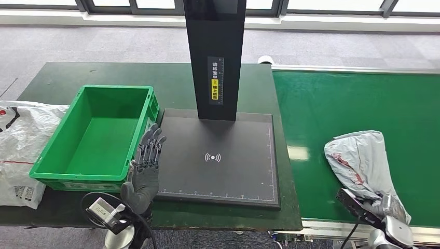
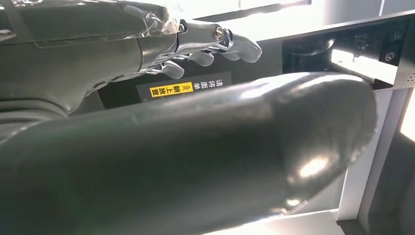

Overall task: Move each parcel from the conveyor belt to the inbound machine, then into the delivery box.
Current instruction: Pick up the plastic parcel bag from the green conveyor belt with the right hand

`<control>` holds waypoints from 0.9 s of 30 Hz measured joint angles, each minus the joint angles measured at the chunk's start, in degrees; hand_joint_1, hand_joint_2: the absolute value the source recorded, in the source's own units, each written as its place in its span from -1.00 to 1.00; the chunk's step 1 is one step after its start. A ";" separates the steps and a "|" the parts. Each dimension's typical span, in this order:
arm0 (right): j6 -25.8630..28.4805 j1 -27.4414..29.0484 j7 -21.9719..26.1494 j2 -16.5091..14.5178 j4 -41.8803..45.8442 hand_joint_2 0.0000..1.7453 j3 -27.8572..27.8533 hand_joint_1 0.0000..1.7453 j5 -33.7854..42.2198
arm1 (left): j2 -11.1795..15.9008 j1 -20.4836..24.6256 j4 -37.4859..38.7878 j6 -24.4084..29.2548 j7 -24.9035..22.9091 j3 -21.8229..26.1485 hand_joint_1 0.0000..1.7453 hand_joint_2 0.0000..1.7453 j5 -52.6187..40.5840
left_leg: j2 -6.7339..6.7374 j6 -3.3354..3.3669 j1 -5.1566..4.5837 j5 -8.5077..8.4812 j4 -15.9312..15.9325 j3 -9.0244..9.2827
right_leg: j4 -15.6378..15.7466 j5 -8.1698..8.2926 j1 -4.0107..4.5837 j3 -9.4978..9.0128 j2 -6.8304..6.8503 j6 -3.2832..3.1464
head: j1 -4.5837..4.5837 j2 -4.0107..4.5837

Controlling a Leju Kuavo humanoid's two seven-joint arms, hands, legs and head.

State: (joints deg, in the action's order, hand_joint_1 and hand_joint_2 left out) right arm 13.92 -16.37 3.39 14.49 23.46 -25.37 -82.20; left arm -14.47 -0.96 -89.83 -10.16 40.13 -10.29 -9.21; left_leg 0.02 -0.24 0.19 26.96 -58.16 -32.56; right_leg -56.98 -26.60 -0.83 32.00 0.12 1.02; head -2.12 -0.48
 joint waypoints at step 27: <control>9.18 4.19 18.85 -6.52 14.56 1.00 0.11 1.00 21.64 | -0.65 -0.78 0.36 -0.42 0.00 0.00 -1.00 -1.00 -0.39 | -0.10 0.00 0.01 -0.03 0.01 -0.13 | -0.05 -0.01 0.01 0.14 0.08 -0.01 | 0.00 0.00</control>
State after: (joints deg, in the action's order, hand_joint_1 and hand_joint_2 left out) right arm 23.10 -12.18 22.24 7.97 38.02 -25.26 -60.57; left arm -15.12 -1.74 -89.48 -10.58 40.13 -10.29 -9.60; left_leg -0.08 -0.24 0.19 26.93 -58.15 -32.69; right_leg -57.03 -26.60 -0.82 32.14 0.20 1.01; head -2.12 -0.48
